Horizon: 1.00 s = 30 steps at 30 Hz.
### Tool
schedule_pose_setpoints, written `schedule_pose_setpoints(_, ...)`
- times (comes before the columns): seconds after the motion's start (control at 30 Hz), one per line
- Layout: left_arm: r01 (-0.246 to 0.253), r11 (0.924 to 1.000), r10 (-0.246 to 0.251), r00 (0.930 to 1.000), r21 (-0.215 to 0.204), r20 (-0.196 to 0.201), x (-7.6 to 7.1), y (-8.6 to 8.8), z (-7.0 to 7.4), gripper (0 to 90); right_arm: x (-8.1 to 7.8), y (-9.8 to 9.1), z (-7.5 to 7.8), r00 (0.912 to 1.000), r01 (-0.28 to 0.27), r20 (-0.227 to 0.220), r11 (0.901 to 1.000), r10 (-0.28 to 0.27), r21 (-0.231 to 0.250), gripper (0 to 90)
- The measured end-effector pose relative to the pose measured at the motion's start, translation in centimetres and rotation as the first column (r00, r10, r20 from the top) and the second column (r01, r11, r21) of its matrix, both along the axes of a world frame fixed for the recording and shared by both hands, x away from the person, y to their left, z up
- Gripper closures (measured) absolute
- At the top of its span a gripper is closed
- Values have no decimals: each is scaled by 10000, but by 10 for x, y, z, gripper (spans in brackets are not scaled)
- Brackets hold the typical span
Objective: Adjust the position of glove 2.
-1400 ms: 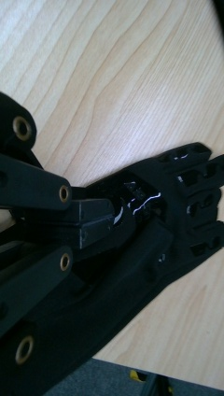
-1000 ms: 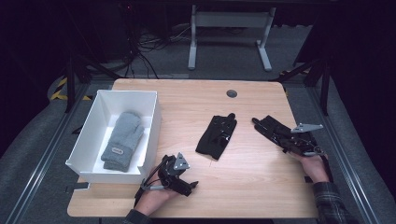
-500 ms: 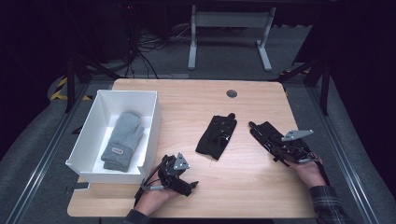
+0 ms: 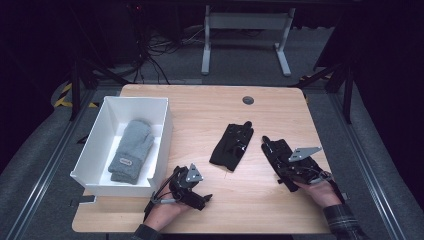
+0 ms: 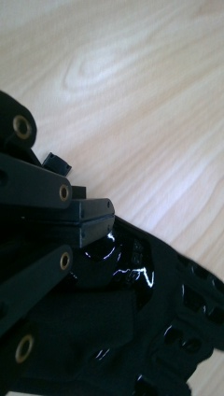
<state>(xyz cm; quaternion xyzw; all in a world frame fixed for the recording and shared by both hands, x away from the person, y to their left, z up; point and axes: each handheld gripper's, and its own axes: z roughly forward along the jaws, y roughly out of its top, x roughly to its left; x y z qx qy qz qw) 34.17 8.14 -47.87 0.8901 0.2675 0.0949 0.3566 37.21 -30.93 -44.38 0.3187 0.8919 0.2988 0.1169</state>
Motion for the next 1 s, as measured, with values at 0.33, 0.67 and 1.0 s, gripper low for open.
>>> schedule_pose_setpoints(0.33, 5, 10000, -5, 10000, -2, 6, 0, 0, 0, 0, -17, 31, -2, 9939, -1073, -237, 9938, 1080, 286, 900)
schedule_pose_setpoints(0.67, -3, 10000, 3, 10000, -3, -1, 0, 0, 0, 0, -35, 61, -4, 9749, -2184, -360, 9750, 2199, 413, 900)
schedule_pose_setpoints(1.0, 7, 10000, -7, 10000, -8, 4, 0, 0, 0, 0, -41, 81, -5, 9616, -2674, -448, 9612, 2707, 669, 900)
